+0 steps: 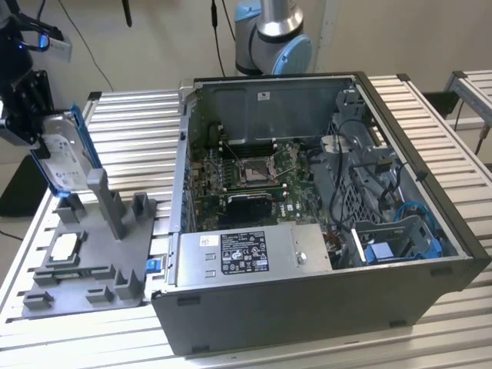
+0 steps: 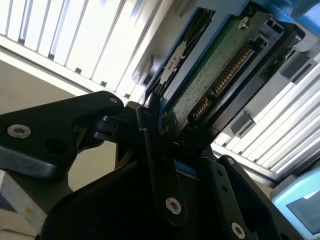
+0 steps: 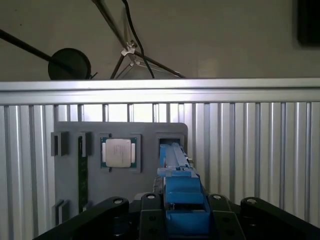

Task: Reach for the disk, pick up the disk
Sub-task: 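Pick up the disk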

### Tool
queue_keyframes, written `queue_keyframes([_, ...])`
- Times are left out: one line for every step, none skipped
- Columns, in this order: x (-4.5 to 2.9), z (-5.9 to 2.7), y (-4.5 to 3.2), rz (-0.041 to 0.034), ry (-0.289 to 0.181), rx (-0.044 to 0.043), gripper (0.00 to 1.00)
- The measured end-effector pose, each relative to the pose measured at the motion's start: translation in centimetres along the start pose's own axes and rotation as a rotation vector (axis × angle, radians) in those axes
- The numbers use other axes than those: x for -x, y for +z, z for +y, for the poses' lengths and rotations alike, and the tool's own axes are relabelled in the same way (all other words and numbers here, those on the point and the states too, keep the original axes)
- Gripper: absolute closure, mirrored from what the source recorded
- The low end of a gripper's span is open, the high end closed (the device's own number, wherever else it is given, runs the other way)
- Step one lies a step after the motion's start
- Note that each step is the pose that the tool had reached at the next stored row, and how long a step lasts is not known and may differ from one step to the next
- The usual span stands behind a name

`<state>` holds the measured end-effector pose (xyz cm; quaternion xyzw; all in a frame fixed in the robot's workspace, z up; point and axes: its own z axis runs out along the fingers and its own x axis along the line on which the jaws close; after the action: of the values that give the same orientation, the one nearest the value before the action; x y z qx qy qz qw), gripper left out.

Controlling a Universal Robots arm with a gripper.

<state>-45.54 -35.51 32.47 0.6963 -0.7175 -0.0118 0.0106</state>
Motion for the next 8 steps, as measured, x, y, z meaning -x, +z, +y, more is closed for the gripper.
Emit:
queue_keyframes([0.0, 0.0, -0.12, 0.0, 0.0, 0.0001, 1.0])
queue_keyframes([0.0, 0.01, -0.22, 0.0, 0.0, 0.0, 1.0])
queue_keyframes([0.0, 0.01, -0.31, 0.0, 0.0, 0.0, 1.0])
queue_keyframes([0.0, 0.01, -0.41, 0.0001, -0.001, 0.0001, 1.0])
queue_keyframes([0.0, 0.02, -0.51, 0.0, -0.001, 0.0, 1.0])
queue_keyframes([0.0, 0.02, -0.61, 0.0001, -0.001, 0.0001, 1.0])
queue_keyframes([0.0, 0.02, -0.71, 0.0001, -0.001, 0.0001, 1.0])
queue_keyframes([0.0, 0.03, -0.8, 0.0, -0.001, 0.0, 1.0])
